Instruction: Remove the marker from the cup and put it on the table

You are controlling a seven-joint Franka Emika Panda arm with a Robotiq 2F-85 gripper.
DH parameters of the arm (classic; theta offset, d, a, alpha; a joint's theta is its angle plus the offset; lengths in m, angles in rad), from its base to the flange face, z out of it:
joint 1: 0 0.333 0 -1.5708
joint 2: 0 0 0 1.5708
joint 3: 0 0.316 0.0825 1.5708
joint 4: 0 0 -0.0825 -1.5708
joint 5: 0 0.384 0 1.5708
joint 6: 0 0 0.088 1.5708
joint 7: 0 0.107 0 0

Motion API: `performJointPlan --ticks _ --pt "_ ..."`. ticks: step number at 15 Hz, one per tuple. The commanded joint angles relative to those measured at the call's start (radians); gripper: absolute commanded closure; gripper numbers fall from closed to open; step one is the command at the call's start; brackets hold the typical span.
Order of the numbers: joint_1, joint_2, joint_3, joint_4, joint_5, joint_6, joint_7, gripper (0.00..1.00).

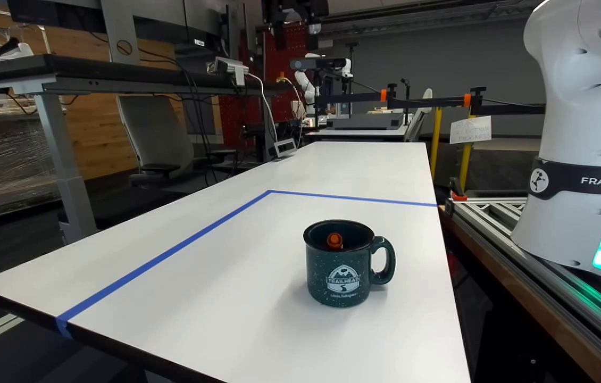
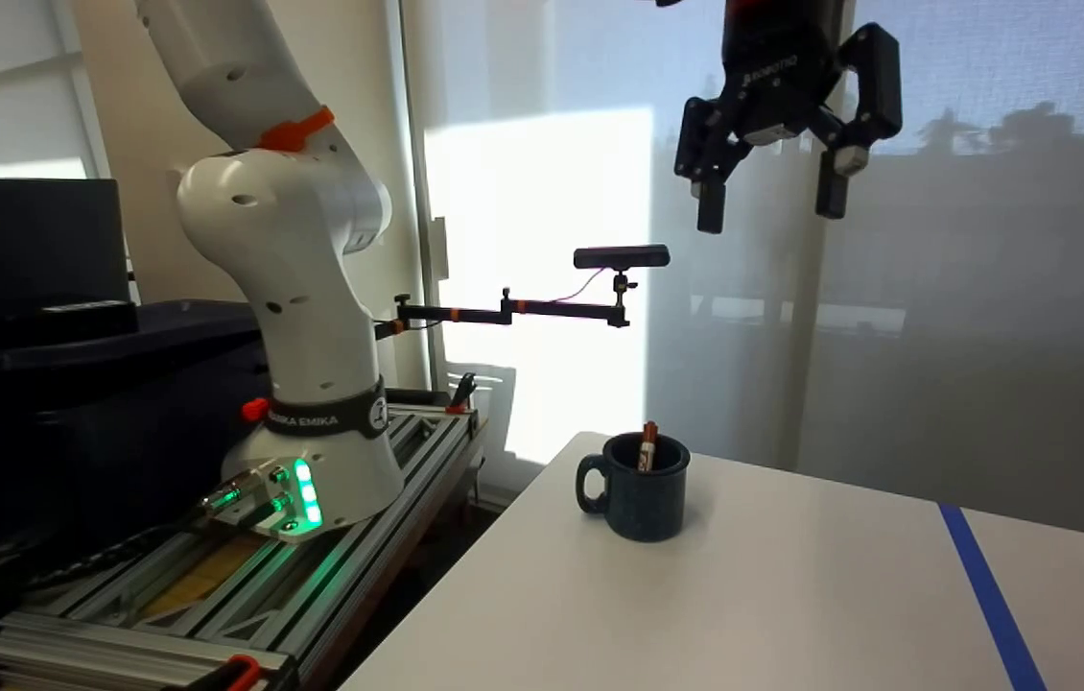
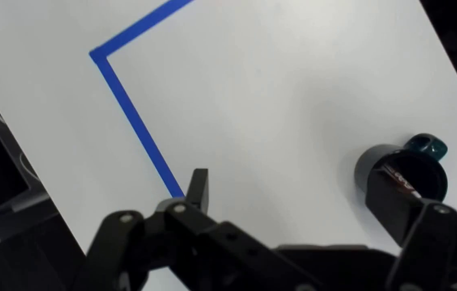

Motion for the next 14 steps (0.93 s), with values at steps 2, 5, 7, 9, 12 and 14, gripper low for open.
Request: performJointPlan --ticks 2,5,7,9,12,14 --pt "-0.002 -0.006 0.025 -0.022 0.078 0.056 -0.057 0.0" --pt "0.01 -0.03 0.025 -0.051 0.113 0.081 -0.093 0.0" --pt "0.007 -0.049 -0.005 -0.095 0.131 0.139 -0.141 0.0" --pt "0.017 -0.061 -0.045 -0.152 0.182 0.247 -0.227 0.0" --pt "0.04 -0.061 -0.09 -0.233 0.289 0.418 -0.378 0.0" --pt "0.068 -0.069 -0.111 -0.276 0.379 0.482 -0.489 0.0"
